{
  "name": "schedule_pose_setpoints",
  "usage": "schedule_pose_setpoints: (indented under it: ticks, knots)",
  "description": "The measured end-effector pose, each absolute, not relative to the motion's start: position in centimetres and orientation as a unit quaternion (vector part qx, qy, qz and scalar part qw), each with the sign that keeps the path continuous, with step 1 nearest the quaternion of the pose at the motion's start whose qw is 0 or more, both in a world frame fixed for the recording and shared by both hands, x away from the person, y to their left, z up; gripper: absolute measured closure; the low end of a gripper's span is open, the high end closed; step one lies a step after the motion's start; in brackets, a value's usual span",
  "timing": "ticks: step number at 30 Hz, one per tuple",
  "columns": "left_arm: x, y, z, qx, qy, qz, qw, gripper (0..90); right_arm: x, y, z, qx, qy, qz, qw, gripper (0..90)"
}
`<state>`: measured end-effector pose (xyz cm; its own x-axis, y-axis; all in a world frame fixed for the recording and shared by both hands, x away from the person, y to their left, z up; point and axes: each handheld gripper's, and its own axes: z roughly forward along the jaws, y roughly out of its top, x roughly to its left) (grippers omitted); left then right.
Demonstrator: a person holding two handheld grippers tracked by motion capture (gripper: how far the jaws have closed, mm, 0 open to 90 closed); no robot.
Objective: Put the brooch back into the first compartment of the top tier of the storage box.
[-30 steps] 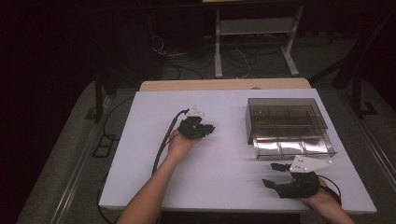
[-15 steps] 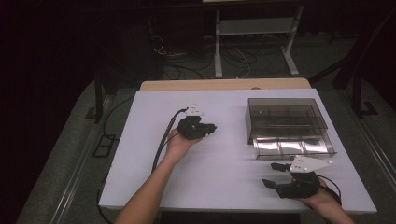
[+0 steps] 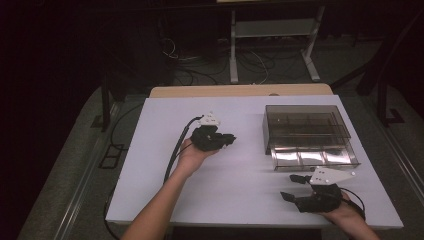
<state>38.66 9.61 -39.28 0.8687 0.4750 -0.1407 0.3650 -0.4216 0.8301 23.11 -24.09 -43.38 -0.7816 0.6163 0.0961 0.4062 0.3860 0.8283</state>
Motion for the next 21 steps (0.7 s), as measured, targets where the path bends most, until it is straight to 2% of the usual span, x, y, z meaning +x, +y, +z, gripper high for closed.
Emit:
schedule_pose_setpoints:
  ticks: [21]
  knots:
    - [37.1, 7.9, -37.4, 0.841, 0.213, 0.04, 0.495, 83.6, 23.1, -24.0, -43.4, 0.31, 0.825, 0.458, 0.115, 31.8]
